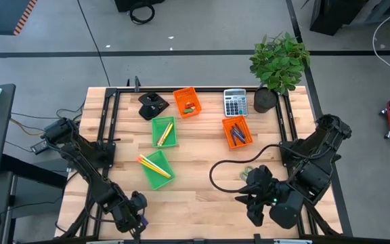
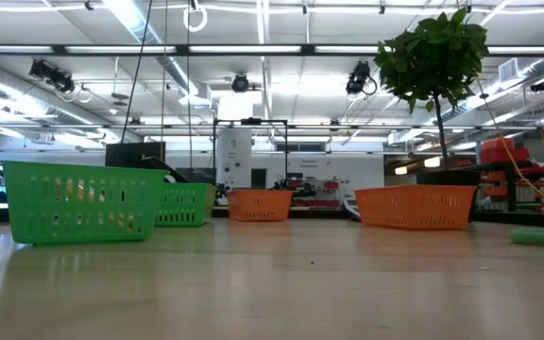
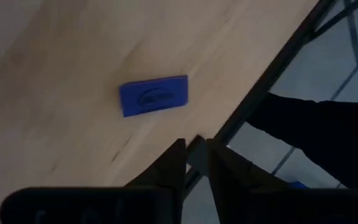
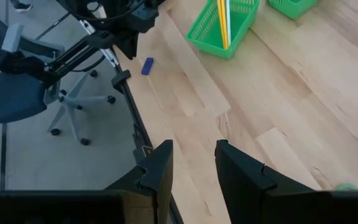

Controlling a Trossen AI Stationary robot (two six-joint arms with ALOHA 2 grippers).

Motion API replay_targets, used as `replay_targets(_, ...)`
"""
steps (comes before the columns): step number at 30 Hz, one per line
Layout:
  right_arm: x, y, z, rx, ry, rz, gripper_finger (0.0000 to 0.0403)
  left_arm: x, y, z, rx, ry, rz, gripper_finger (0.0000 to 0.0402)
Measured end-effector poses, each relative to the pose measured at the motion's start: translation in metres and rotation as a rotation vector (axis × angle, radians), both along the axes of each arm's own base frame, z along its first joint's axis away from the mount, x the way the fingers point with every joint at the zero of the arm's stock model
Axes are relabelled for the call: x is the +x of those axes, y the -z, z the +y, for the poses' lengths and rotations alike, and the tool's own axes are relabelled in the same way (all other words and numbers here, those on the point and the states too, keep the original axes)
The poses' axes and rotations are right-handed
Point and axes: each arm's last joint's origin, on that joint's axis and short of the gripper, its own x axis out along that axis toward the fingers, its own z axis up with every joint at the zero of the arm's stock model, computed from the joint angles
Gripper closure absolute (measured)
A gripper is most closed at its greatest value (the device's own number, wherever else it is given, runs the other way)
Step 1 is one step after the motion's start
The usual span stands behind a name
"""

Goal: Sort crayons/erasers/pens/pencils in bins
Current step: Put the blue eraser into the top orange bin

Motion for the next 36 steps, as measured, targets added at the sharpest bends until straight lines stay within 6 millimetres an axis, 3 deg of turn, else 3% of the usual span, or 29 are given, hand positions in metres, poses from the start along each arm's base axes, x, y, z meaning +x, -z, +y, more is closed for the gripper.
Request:
replay_targets(13, -0.005, 0.002, 0.002, -0.030, -0.013, 0.017, 0.0276, -0.003, 0.008, 0.010, 0.110, -0.083, 0.044, 0.0264)
replay_targets(36, -0.009, 0.002, 0.005, -0.008, -0.007, 0.016, 0.0276, 0.011, 0.043, -0.002, 0.119, -0.056, 0.076, 0.0265)
